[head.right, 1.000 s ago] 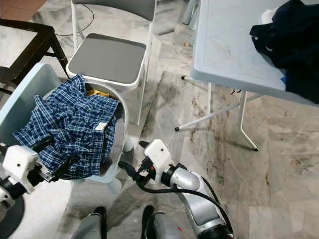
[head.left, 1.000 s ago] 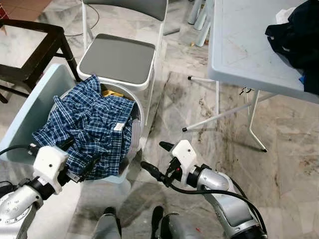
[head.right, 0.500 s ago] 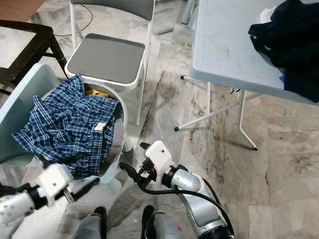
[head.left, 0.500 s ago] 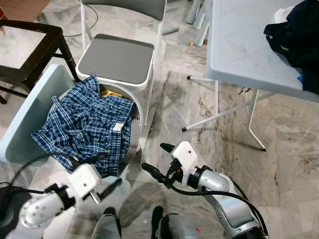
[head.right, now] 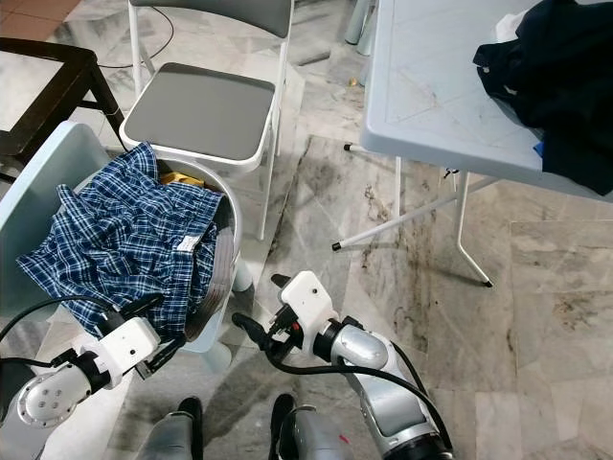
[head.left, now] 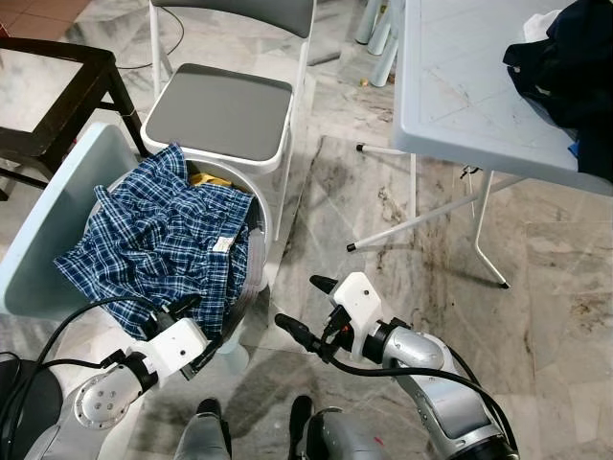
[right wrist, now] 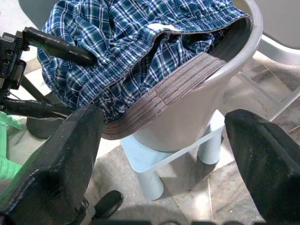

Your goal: Hang hanger

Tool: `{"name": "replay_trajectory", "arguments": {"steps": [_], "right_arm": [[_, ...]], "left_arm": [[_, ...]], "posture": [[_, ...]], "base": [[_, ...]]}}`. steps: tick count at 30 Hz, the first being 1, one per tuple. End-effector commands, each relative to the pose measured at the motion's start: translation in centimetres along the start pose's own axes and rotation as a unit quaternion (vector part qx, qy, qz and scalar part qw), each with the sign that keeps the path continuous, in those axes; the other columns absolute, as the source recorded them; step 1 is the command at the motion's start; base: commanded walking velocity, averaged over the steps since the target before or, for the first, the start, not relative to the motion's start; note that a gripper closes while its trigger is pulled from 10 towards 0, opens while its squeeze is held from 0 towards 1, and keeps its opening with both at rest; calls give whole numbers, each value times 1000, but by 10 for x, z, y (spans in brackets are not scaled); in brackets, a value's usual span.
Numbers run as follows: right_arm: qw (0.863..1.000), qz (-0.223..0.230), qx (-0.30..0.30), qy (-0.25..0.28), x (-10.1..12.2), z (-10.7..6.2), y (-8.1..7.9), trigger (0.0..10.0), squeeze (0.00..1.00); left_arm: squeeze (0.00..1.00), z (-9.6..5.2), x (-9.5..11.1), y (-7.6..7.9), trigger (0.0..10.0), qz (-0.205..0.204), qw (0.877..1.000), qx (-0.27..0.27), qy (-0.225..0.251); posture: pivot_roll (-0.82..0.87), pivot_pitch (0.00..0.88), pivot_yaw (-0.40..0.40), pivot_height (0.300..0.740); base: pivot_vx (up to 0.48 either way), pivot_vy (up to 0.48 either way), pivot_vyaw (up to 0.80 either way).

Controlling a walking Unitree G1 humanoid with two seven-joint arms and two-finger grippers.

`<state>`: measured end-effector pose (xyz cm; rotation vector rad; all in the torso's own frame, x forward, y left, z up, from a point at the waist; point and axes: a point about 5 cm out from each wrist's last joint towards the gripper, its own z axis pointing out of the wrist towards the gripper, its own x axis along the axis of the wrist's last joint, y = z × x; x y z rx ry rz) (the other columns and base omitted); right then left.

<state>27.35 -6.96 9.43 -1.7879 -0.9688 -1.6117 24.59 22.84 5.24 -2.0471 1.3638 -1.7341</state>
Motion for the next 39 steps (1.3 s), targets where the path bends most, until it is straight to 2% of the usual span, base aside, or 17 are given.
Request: {"name": "replay_trajectory", "arguments": {"steps": [1, 12, 16, 18, 22, 25, 32, 38, 39], "right_arm": [[1000, -2, 1, -11, -5, -4, -2, 10000, 0], [1000, -5, 3, -16, -6, -3, -3, 10000, 0], [1000, -6, 1, -17, -6, -2, -2, 10000, 0], [1000, -7, -3, -18, -7, -3, -1, 10000, 0], [1000, -7, -4, -18, -7, -3, -1, 10000, 0], [1000, -9, -9, -18, -6, -3, 1, 10000, 0], [1000, -10, -10, -18, -6, -4, 1, 10000, 0], [1000, -11, -12, -19, -7, -4, 2, 10000, 0], [1000, -12, -13, -19, -7, -4, 2, 10000, 0]], "left_arm": [[0, -6, -11, 5, 0, 7, 1000, -7, -19], [0, -11, -22, -6, 0, 16, 999, 33, -36], [0, -13, -26, -12, 0, 11, 997, 60, -45], [0, -16, -29, -19, 0, 1, 995, 92, -49], [0, -16, -30, -24, 0, -3, 993, 108, -48], [0, -22, -33, -43, 0, -39, 981, 182, -52], [0, -24, -30, -57, 0, -71, 970, 230, -30], [0, -23, -27, -61, 0, -81, 967, 241, -19], [0, -23, -27, -62, 0, -108, 961, 255, -16]], "posture": [[273, 330, -165, 740], [281, 336, -168, 740], [282, 336, -166, 740], [279, 336, -166, 740], [279, 335, -164, 740], [280, 335, -165, 740], [279, 333, -168, 740], [280, 335, -169, 740], [277, 336, -168, 740]], "base": [[0, 0, 0], [0, 0, 0], [0, 0, 0], [0, 0, 0], [0, 0, 0], [0, 0, 0], [0, 0, 0], [0, 0, 0], [0, 0, 0]]}}
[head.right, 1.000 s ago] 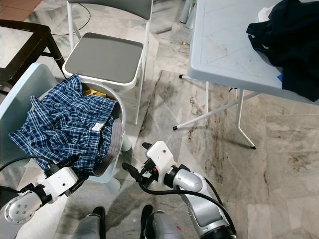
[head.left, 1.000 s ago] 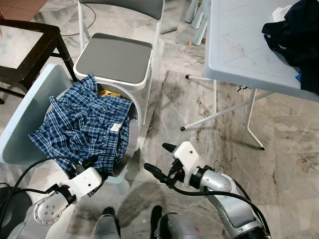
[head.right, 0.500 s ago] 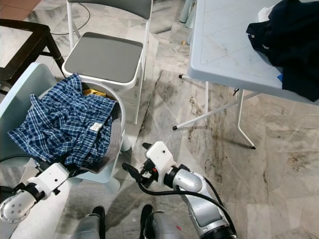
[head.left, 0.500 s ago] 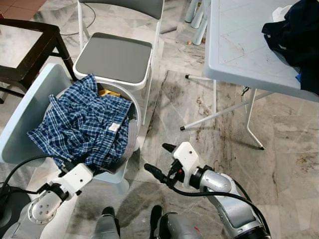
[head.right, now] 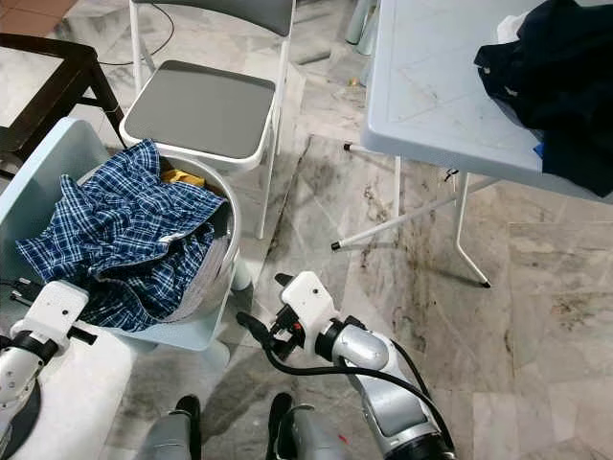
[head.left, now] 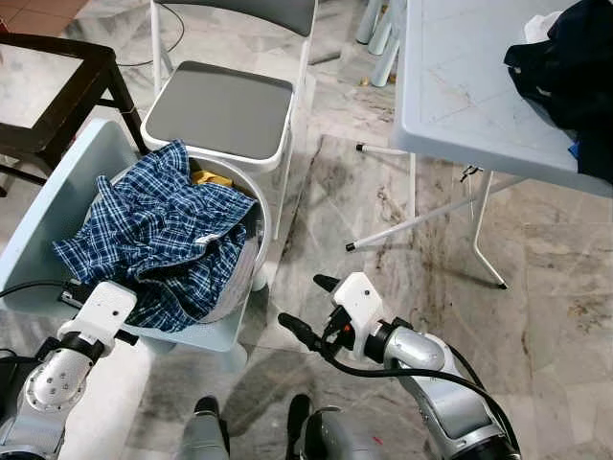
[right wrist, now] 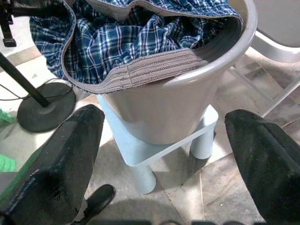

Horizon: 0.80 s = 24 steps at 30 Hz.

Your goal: Hang hanger

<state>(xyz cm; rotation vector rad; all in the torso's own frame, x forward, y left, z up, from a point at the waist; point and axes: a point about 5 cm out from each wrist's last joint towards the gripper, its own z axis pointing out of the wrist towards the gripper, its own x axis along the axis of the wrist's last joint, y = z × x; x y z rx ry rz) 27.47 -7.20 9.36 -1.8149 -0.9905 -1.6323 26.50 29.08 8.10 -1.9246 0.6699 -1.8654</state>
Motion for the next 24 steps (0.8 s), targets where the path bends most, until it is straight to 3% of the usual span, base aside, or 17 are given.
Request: {"name": "replay_trajectory", "arguments": {"steps": [1, 8, 10, 15, 18, 19, 20, 21, 22, 23, 24], "right_arm": [[1000, 2, -3, -10, -6, -3, 0, 10000, 0], [1000, 1, -7, -10, -6, -4, 1, 10000, 0], [1000, 0, -10, -10, -6, -4, 1, 10000, 0], [1000, -1, -13, -10, -6, -4, 2, 10000, 0], [1000, -3, -15, -11, -6, -5, 2, 10000, 0], [1000, -4, -16, -11, -5, -4, 2, 10000, 0], [1000, -4, -16, -11, -5, -4, 1, 10000, 0], [1000, -4, -16, -12, -5, -4, 1, 10000, 0], [1000, -5, -15, -12, -6, -4, 1, 10000, 0], [1000, -5, -15, -13, -6, -4, 1, 10000, 0], [1000, -5, -16, -13, -6, -4, 1, 10000, 0]], "left_arm": [[0, -1, -6, -3, 0, -57, 998, 32, -17], [0, 1, -14, -13, 0, -136, 986, 88, -45], [0, 1, -22, -18, 0, -174, 975, 118, -75], [0, 2, -28, -14, 0, -197, 968, 122, -99], [0, 4, -31, -4, 0, -216, 962, 109, -123], [0, 4, -34, 13, 1412, -234, 958, 83, -146], [0, 5, -34, 17, 4431, -241, 956, 75, -147], [0, 6, -31, 21, 10000, -249, 956, 65, -140], [8, 8, -25, 21, 10000, -256, 958, 64, -117], [1000, 9, -21, 20, 10000, -260, 958, 66, -102], [1000, 10, -19, 19, 10000, -262, 958, 68, -93]], "posture": [[277, 338, -168, 740], [274, 341, -169, 740], [270, 343, -171, 740], [267, 344, -172, 740], [266, 346, -174, 740], [267, 350, -176, 740], [267, 351, -177, 740], [268, 351, -176, 740], [270, 354, -177, 740], [272, 354, -177, 740], [272, 354, -177, 740]], "base": [[0, 0, 0], [0, 0, 0], [0, 0, 0], [0, 0, 0], [0, 0, 0], [0, 0, 0], [0, 0, 0], [0, 0, 0], [0, 0, 0], [0, 0, 0], [0, 0, 0]]}}
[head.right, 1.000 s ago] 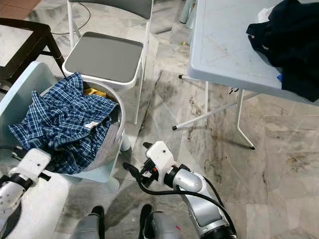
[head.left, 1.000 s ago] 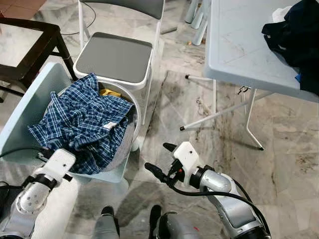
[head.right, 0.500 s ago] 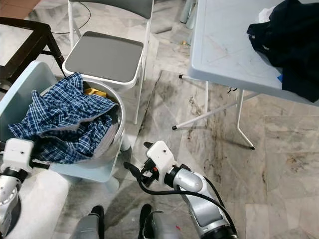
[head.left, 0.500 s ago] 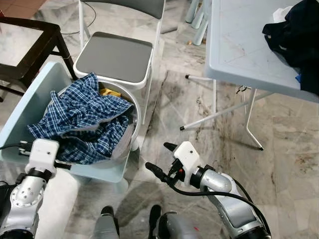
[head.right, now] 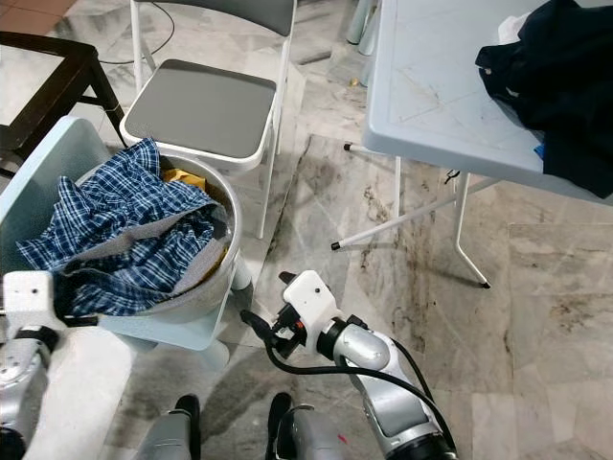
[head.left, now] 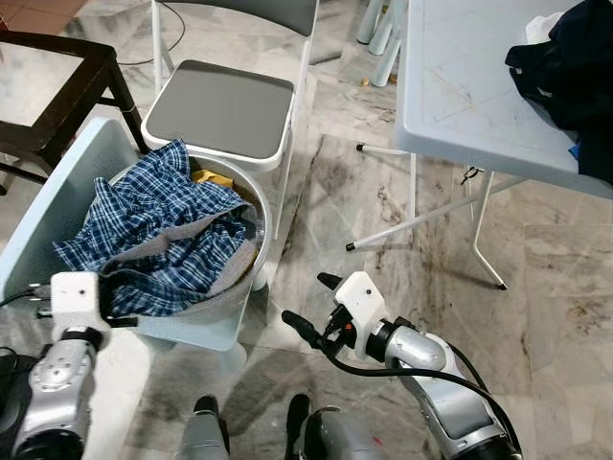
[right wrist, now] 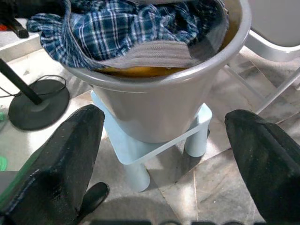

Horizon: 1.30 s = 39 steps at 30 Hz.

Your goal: Hang hanger

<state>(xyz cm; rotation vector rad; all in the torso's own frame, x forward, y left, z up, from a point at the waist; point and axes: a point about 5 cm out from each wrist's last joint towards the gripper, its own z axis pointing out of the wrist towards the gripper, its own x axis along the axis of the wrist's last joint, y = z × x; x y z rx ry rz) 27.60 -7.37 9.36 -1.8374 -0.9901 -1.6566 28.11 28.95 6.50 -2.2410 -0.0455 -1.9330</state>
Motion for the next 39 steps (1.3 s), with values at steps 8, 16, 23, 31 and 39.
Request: {"name": "replay_trajectory", "arguments": {"steps": [8, 16, 23, 31, 39], "right_arm": [[1000, 2, -2, -10, -6, -2, -1, 10000, 0], [1000, 1, -5, -10, -6, -4, 1, 10000, 0], [1000, 1, -4, -12, -6, -5, 2, 10000, 0], [1000, 2, 3, -11, -6, -2, 0, 10000, 0], [1000, 0, 5, -11, -6, -2, 1, 10000, 0]], "left_arm": [[1000, -8, 11, 14, 10000, 2, 996, -75, 54], [1000, -22, 23, -7, 10000, -47, 992, -49, 103], [1000, -50, 21, 3, 10000, -52, 985, -123, 105], [1000, -69, 19, 16, 10000, 1, 980, -173, 101], [1000, -70, 23, 10, 10000, 99, 970, -195, 109]], "posture": [[271, 350, -175, 740], [269, 351, -176, 740], [276, 355, -178, 740], [294, 358, -181, 740], [291, 355, -183, 740]], "base": [[0, 0, 0], [0, 0, 0], [0, 0, 0], [0, 0, 0], [0, 0, 0]]}}
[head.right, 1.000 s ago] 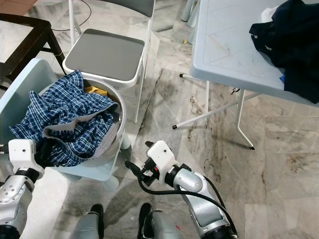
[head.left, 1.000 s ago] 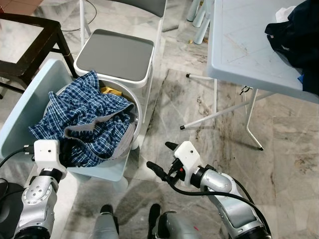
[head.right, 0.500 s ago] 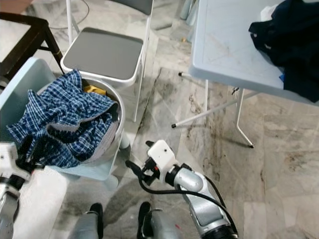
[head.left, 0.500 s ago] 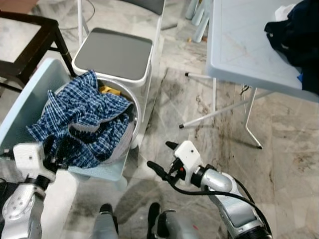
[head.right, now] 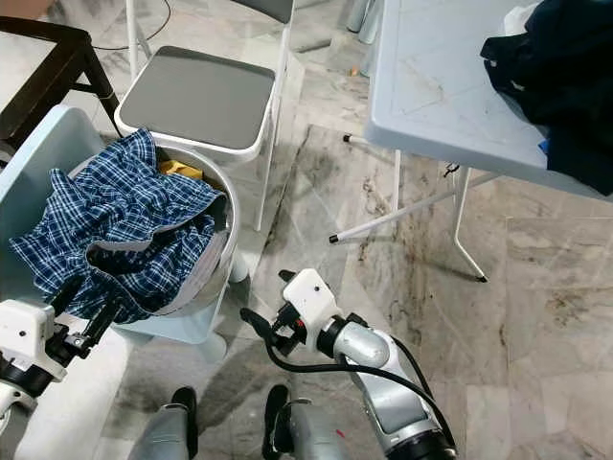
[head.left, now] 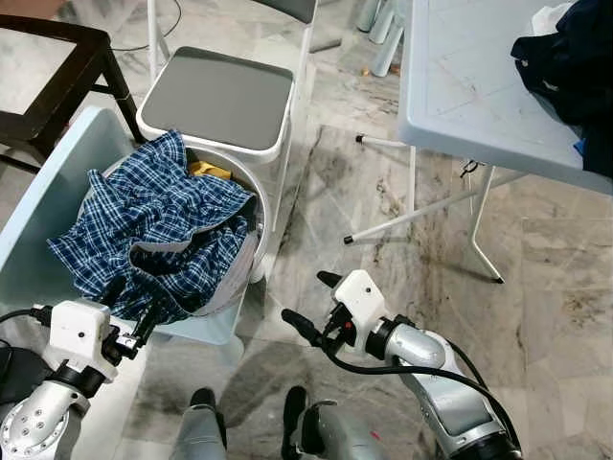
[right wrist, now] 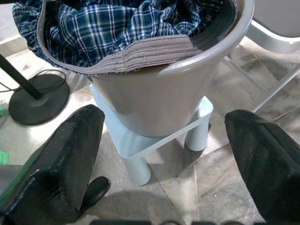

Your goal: Hang hanger

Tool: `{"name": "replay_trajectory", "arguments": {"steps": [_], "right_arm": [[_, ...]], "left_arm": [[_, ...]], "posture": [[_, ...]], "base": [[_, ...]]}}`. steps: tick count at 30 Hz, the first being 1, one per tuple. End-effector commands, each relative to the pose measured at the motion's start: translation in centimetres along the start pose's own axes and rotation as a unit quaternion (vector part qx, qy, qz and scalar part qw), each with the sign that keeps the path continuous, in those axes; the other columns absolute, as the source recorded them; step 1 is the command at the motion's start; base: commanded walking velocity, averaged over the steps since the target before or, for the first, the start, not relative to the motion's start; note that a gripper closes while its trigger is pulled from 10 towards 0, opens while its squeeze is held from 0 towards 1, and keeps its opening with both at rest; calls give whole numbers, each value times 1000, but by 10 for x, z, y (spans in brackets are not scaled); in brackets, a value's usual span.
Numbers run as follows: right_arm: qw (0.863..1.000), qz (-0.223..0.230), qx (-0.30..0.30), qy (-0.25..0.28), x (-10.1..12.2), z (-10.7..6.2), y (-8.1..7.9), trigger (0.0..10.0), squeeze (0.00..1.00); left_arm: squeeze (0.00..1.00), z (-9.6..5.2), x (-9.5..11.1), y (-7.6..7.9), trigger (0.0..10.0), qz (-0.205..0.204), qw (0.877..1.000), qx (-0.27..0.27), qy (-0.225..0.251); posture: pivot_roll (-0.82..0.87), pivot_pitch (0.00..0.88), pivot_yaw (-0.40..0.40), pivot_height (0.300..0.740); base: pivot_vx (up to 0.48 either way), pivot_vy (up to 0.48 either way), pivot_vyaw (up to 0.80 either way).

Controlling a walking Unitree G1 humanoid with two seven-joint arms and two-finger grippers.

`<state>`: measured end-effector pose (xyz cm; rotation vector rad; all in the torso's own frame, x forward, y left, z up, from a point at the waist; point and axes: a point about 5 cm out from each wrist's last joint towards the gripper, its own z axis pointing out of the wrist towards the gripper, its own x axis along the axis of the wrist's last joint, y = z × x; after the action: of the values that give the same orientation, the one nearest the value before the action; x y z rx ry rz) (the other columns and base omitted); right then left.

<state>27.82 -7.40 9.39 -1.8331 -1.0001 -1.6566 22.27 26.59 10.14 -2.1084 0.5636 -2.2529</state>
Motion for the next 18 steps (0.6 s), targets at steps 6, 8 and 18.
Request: {"name": "replay_trajectory", "arguments": {"steps": [6, 8, 18], "right_arm": [[1000, 3, 0, -11, -7, -5, 1, 10000, 0], [1000, 3, 0, -11, -7, -6, 1, 10000, 0], [1000, 4, -2, -13, -9, -8, 1, 10000, 0]], "left_arm": [[1000, -8, -3, -12, 10000, 77, 995, -50, -33], [1000, -9, -2, -15, 10000, 90, 994, -56, -38], [1000, -14, -7, -26, 10000, 119, 988, -82, -63]], "posture": [[284, 353, -179, 740], [283, 354, -178, 740], [280, 359, -178, 740]], "base": [[0, 0, 0], [0, 0, 0], [0, 0, 0]]}}
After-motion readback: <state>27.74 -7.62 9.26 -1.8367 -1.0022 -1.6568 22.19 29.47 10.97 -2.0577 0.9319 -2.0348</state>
